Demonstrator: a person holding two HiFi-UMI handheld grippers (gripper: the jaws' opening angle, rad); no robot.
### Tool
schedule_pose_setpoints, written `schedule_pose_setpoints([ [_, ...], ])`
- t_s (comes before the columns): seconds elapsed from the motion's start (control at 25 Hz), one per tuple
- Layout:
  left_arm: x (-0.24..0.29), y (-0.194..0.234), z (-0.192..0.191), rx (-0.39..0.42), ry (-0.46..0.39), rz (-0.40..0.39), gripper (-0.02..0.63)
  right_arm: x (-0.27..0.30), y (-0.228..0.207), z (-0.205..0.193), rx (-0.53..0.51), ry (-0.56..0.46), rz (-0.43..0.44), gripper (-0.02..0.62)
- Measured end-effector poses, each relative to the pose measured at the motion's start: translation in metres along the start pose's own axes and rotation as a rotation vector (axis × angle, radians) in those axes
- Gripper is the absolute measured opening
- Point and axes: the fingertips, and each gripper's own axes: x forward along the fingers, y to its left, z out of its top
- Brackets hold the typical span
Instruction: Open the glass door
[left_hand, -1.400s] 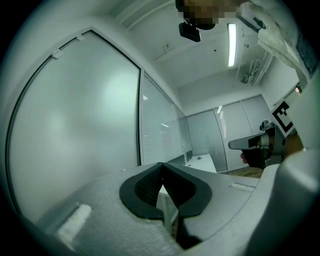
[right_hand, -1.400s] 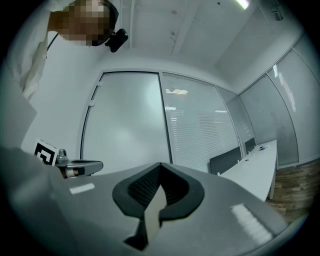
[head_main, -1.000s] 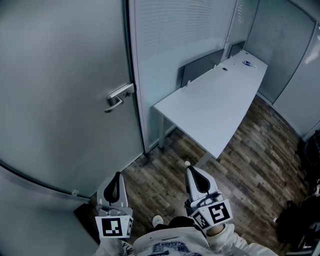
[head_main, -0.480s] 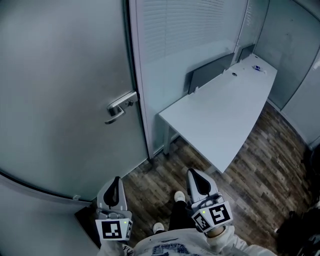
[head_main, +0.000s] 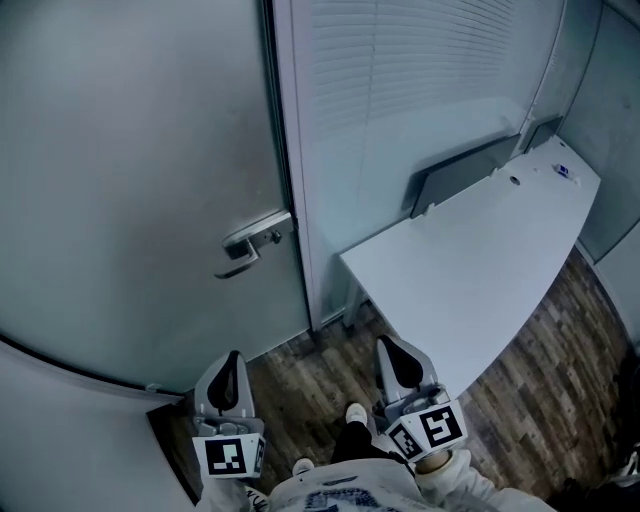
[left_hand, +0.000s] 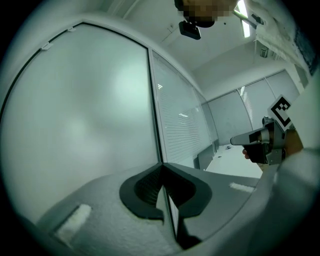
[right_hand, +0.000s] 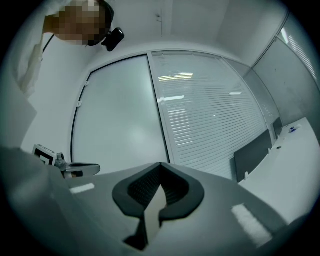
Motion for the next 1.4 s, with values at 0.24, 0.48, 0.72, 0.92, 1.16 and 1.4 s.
schedule_pose_setpoints([
  [0.24,0.032,0.001,0.008,0.015,0.026,0.122,0.000,0.046,-0.031,0.014,0.011,0.011,0.112,0.003],
  [0.48,0.051,-0.008,0.012,0.042,0.042,0.229,0.000,0.075,-0.057,0.015,0.033,0.032,0.208,0.003],
  [0.72,0.055,-0.014,0.011,0.074,0.067,0.285,0.002,0.084,-0.073,0.016,0.057,0.037,0.245,0.003],
  [0.92,0.060,-0.010,0.011,0.084,0.085,0.298,0.001,0.087,-0.077,0.016,0.072,0.040,0.247,0.003],
  [1.16,0.060,-0.006,0.005,0.069,0.084,0.297,0.002,0.090,-0.071,0.009,0.070,0.052,0.245,0.003],
  [1.4,0.057,0.011,-0.011,0.089,0.115,0.305,0.001,0.097,-0.053,0.005,0.060,0.059,0.247,0.003],
])
